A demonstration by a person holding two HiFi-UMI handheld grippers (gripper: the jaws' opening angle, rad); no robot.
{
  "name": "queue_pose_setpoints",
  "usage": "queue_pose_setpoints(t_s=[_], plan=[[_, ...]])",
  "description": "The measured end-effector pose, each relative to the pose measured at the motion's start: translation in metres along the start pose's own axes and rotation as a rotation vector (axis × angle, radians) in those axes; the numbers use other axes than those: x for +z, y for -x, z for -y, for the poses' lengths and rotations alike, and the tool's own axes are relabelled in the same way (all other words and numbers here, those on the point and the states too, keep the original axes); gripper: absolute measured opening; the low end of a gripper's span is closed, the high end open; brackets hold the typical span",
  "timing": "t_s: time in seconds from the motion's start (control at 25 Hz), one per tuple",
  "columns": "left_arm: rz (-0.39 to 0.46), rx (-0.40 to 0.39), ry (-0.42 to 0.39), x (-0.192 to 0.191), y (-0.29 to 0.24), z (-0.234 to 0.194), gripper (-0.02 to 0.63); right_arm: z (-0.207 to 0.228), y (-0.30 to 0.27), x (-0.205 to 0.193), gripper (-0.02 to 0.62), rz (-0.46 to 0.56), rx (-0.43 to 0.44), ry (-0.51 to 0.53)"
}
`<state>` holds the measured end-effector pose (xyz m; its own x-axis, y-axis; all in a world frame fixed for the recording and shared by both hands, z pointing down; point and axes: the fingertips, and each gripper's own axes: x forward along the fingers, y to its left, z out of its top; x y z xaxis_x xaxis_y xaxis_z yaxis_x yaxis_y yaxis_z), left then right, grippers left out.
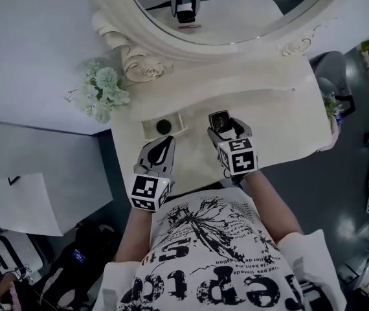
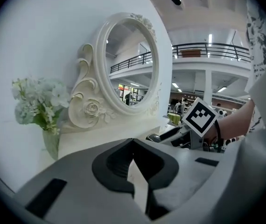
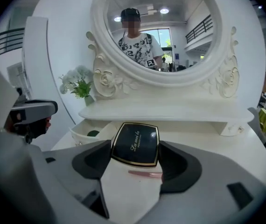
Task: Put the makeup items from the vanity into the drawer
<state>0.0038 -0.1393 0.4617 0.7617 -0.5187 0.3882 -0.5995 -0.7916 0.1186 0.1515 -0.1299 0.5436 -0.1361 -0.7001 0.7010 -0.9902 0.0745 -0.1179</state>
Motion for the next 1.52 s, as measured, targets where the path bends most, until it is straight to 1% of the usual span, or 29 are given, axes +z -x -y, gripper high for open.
queue_pose_setpoints(t_s=[0.2, 0.36, 0.56, 0.72, 0.88, 1.04, 1.16, 1.36, 1.44, 1.52], plan=[[0.035, 0.102, 0.037, -0.002, 0.032, -0.031, 0.020, -0.054, -0.016, 0.019, 0.337, -0.012, 0.113, 0.094], [0.052, 0.170, 0.064, -0.006, 0.056, -0.050, 0.020, -0.094, -0.027, 0.024, 0.337, -0.045, 0.191, 0.163], [0.064, 0.252, 0.096, -0.016, 0.086, -0.071, 0.020, -0.133, -0.045, 0.021, 0.337, -0.097, 0.249, 0.246], [0.065, 0.302, 0.123, -0.025, 0.105, -0.086, 0.020, -0.154, -0.060, 0.019, 0.337, -0.148, 0.282, 0.260], [0.066, 0.327, 0.137, -0.031, 0.115, -0.096, 0.020, -0.164, -0.071, 0.021, 0.337, -0.167, 0.289, 0.249], [0.068, 0.335, 0.142, -0.033, 0.120, -0.101, 0.020, -0.166, -0.073, 0.027, 0.337, -0.127, 0.244, 0.285], [0.069, 0.338, 0.143, -0.033, 0.124, -0.104, 0.020, -0.168, -0.073, 0.031, 0.339, -0.100, 0.238, 0.280], [0.069, 0.322, 0.132, -0.033, 0.125, -0.107, 0.020, -0.168, -0.068, 0.036, 0.338, -0.070, 0.233, 0.259], [0.069, 0.312, 0.126, -0.031, 0.123, -0.106, 0.020, -0.166, -0.063, 0.040, 0.337, -0.043, 0.230, 0.237], [0.068, 0.293, 0.117, -0.029, 0.120, -0.104, 0.020, -0.157, -0.055, 0.046, 0.337, -0.008, 0.209, 0.209]])
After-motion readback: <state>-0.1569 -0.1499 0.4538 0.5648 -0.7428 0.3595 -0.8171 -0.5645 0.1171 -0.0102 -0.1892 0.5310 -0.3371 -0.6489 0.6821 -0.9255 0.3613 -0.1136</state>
